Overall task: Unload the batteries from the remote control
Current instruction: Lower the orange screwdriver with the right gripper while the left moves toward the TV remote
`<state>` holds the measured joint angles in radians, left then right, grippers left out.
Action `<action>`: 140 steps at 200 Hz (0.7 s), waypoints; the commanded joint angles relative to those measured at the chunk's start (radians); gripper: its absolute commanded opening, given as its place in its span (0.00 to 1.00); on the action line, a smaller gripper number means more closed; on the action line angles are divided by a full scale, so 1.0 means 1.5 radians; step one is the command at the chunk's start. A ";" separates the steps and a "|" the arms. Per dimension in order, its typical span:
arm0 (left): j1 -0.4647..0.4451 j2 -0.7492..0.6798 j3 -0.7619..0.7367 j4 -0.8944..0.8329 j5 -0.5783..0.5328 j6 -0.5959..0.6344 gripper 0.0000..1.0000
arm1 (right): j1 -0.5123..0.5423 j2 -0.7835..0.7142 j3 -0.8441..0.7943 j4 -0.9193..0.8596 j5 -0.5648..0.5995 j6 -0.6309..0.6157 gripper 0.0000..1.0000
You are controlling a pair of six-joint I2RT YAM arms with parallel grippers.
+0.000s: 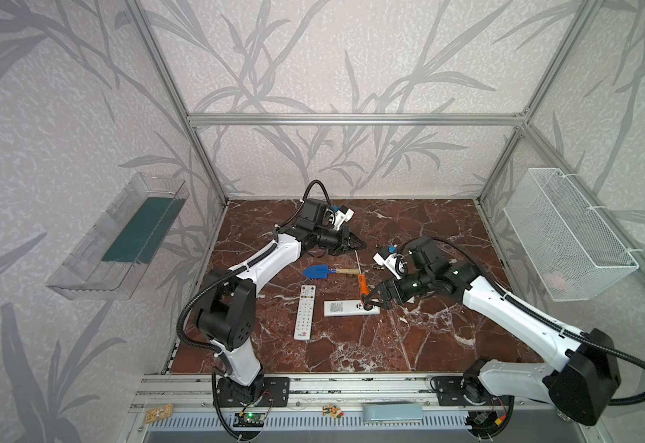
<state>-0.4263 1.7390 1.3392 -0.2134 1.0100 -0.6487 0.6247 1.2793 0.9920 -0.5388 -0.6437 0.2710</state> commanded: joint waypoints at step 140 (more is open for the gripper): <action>-0.002 -0.022 -0.015 0.010 0.006 0.000 0.00 | 0.030 0.056 0.000 0.084 0.018 0.059 0.33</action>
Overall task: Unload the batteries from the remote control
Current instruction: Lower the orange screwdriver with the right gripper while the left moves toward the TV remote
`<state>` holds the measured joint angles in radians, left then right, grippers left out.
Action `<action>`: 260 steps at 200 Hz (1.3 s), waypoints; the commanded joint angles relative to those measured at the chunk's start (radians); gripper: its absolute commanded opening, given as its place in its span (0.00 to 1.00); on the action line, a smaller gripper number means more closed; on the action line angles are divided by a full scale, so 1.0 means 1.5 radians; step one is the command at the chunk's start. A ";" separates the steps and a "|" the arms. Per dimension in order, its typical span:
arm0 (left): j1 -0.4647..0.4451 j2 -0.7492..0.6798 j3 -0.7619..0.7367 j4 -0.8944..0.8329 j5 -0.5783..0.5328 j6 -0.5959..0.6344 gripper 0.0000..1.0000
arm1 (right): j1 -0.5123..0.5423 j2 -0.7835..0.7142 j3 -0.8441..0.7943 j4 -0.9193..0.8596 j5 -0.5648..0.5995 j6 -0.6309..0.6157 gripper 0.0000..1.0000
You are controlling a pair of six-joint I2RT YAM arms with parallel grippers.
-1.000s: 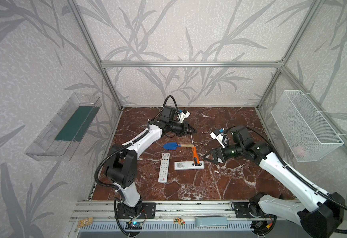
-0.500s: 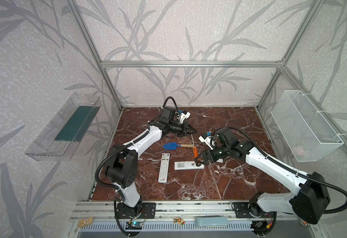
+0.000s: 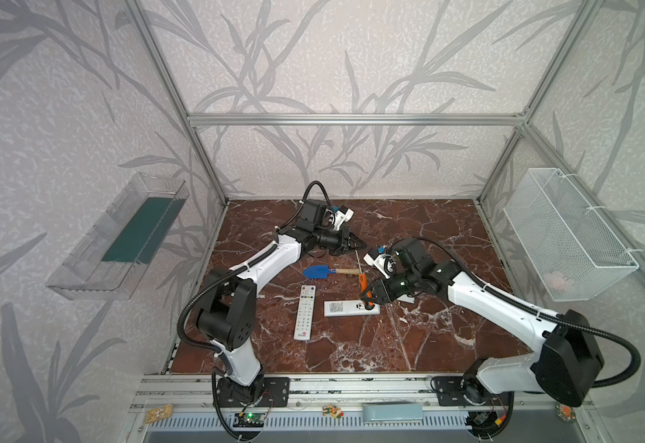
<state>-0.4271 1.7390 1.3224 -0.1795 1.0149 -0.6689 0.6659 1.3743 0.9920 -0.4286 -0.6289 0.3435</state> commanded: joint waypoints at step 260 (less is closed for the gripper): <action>0.225 -0.380 -0.283 -0.216 -0.199 0.163 0.99 | -0.297 0.442 0.490 -0.440 0.416 -0.178 0.20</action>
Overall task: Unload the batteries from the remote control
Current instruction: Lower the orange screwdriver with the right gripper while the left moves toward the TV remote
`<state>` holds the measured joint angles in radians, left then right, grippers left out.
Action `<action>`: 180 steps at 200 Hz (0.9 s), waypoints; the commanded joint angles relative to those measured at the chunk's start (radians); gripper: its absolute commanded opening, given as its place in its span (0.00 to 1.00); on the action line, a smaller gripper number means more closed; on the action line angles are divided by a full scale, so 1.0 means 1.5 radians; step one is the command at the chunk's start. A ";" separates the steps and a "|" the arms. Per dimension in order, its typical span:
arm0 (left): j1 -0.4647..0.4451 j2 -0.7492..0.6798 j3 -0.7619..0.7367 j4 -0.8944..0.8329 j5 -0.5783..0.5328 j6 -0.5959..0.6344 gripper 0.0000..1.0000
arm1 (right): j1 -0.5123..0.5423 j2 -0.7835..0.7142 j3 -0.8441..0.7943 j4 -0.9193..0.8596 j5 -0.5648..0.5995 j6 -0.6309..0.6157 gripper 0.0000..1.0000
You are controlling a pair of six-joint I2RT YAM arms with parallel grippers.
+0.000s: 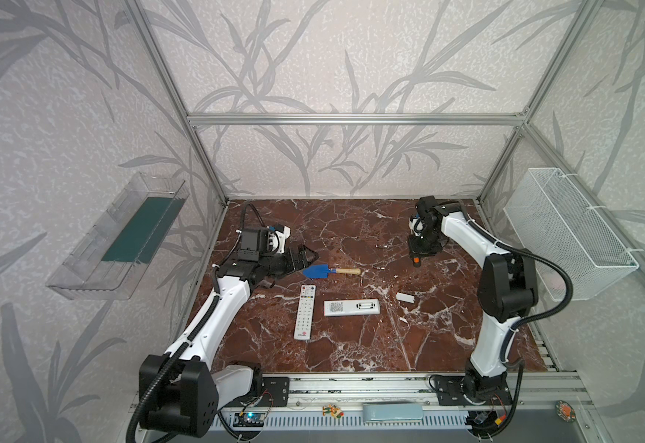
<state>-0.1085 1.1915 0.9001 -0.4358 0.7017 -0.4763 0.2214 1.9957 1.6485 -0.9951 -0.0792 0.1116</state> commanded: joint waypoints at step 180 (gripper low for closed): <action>0.024 0.003 -0.012 -0.140 -0.126 0.070 0.99 | -0.003 0.095 0.058 -0.027 0.044 -0.030 0.69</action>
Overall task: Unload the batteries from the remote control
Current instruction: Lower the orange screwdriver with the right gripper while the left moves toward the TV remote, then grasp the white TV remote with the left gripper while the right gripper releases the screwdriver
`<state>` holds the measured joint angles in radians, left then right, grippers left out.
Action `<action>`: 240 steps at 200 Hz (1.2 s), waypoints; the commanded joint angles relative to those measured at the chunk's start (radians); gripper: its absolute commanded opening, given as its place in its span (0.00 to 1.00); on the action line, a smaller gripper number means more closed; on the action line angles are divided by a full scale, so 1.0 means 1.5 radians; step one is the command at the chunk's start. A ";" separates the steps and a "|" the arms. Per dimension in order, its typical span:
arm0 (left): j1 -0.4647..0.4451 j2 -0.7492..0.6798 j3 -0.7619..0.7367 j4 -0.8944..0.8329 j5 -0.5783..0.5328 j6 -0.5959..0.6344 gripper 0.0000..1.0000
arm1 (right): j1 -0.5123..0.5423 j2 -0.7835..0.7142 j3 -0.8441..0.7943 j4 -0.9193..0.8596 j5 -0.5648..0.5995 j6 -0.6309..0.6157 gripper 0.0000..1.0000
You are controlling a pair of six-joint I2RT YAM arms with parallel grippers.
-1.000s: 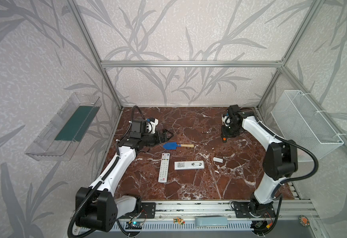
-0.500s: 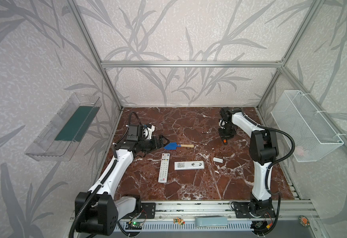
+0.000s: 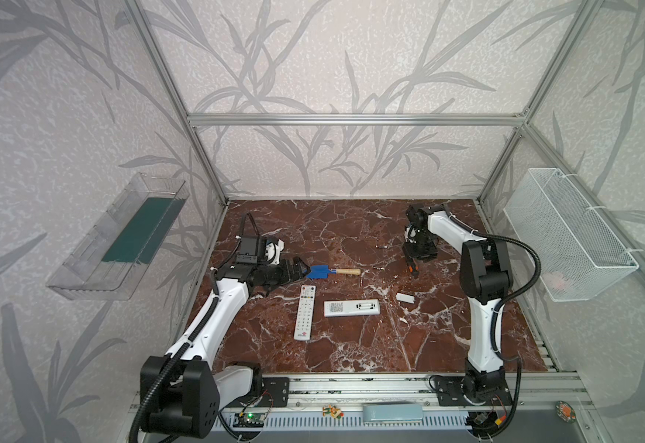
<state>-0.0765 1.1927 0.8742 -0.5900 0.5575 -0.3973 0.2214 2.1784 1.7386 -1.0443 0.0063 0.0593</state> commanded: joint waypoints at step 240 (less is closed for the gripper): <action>-0.172 0.159 0.023 -0.114 -0.261 0.011 0.92 | -0.014 -0.741 -0.570 0.304 -0.458 0.156 0.99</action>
<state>-0.3214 1.4063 0.8883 -0.7456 0.1886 -0.3767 0.1928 1.0840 0.9226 -0.5724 -0.6491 0.2874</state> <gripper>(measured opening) 0.925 0.992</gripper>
